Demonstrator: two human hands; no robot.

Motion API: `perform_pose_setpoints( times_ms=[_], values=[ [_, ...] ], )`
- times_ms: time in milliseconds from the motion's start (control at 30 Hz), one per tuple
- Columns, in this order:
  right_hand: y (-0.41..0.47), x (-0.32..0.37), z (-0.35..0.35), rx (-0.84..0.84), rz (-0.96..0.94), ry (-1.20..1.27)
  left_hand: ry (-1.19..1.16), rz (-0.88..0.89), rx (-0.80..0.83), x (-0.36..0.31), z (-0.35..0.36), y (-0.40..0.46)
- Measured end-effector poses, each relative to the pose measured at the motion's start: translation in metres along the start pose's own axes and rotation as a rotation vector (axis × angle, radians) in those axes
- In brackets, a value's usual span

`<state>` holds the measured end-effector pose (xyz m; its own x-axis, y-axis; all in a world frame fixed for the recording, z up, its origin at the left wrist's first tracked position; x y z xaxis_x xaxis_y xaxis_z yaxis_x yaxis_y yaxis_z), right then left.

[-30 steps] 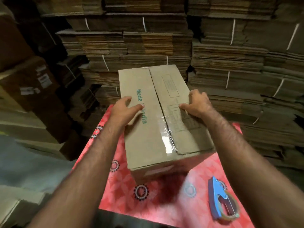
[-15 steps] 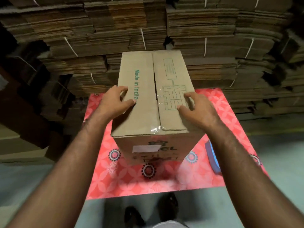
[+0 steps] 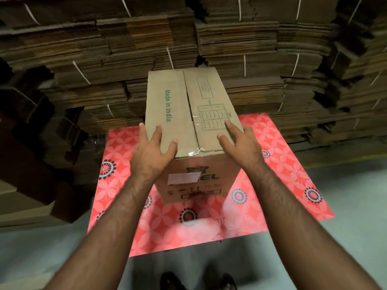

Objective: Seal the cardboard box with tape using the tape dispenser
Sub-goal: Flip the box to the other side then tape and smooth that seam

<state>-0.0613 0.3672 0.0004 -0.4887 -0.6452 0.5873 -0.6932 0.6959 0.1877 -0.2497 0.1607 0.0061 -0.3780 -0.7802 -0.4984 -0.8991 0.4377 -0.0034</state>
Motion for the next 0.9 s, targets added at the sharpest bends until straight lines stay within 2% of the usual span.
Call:
perform_pose_setpoints(
  times_ms=[167, 267, 333, 400, 467, 500, 600, 667, 767, 900],
  values=[
    [0.011, -0.009, 0.003, 0.099, -0.018, 0.029, 0.032, 0.006, 0.035, -0.006, 0.003, 0.002],
    [0.000, -0.012, -0.008, 0.078, -0.136, 0.141, 0.006, 0.008, 0.022, -0.007, -0.003, -0.004],
    [-0.017, -0.032, -0.027, -0.083, -0.164, 0.248, 0.014, 0.079, -0.129, -0.020, -0.014, -0.022],
    [-0.040, -0.072, -0.038, -0.209, -0.057, 0.299, -0.086, 0.224, -0.335, -0.045, -0.023, -0.055],
    [-0.062, -0.121, -0.033, -0.186, 0.074, 0.214, -0.215, 0.369, -0.467, -0.077, -0.021, -0.098],
    [-0.071, -0.147, -0.025, -0.121, 0.137, 0.151, -0.255, 0.419, -0.471, -0.095, -0.015, -0.117],
    [-0.106, -0.215, 0.013, 0.163, 0.314, -0.021, -0.299, 0.517, -0.249, -0.137, 0.037, -0.151],
    [-0.126, -0.243, 0.035, 0.283, 0.346, -0.071, -0.291, 0.504, -0.069, -0.149, 0.081, -0.162],
    [-0.130, -0.265, 0.057, 0.295, 0.350, -0.059, -0.275, 0.426, 0.123, -0.149, 0.136, -0.172],
    [-0.117, -0.272, 0.067, 0.319, 0.337, 0.011, -0.274, 0.321, 0.272, -0.142, 0.168, -0.183]
  ],
)
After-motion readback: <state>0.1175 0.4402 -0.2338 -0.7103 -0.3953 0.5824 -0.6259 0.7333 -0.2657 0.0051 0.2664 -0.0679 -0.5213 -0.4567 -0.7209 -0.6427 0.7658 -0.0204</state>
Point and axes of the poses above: each hand's wrist, its own y-axis towards the middle knuckle, its own z-axis out of the palm, x = y × z, the point moved 8 cm from there along y, towards the middle knuckle, and after that the axes turned 12 degrees about -z, right-handed, at the moved point
